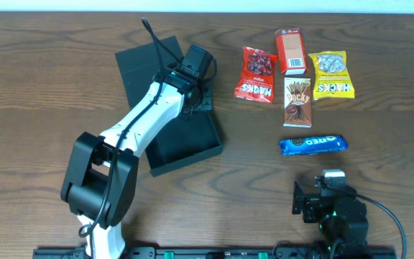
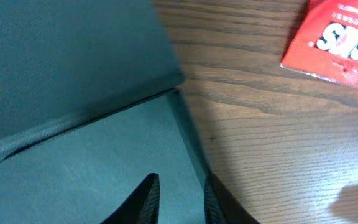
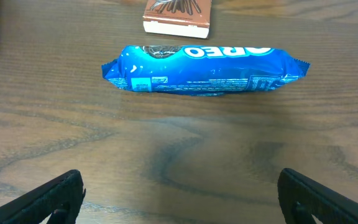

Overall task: Pack container
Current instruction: 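Push the lid back past vertical with the left gripper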

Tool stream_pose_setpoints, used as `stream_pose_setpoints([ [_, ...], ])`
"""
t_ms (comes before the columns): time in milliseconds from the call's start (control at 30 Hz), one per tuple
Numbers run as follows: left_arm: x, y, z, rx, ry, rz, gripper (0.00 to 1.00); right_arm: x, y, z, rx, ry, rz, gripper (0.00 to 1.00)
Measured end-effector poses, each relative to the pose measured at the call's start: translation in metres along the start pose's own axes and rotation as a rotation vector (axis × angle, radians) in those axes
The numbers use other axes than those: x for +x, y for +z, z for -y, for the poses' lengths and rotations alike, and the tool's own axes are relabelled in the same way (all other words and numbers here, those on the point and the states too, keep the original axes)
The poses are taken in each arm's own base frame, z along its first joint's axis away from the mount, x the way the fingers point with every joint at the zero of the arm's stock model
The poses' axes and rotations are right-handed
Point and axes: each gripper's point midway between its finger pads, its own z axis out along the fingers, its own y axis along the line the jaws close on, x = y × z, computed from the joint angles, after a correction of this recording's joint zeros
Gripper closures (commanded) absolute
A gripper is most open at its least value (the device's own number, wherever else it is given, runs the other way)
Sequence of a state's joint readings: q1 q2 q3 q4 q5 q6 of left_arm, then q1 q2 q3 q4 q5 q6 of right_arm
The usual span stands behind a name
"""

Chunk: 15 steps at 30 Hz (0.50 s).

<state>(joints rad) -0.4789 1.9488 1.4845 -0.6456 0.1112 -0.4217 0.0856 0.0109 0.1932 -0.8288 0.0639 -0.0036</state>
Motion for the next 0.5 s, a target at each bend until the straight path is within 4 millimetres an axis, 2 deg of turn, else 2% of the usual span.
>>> stream_pose_setpoints([
  [133, 0.000, 0.001, 0.000, 0.002, -0.031, -0.002, 0.70, 0.000, 0.000, 0.000, 0.000, 0.000, 0.000, 0.01],
  [333, 0.005, 0.000, 0.009, 0.052, -0.051, -0.029, 0.75, 0.000, 0.000, 0.000, 0.000, 0.000, 0.000, 0.01],
  [500, 0.003, -0.004, 0.018, 0.094, -0.049, -0.040, 0.70, 0.000, 0.000, 0.000, 0.000, 0.000, 0.000, 0.01],
])
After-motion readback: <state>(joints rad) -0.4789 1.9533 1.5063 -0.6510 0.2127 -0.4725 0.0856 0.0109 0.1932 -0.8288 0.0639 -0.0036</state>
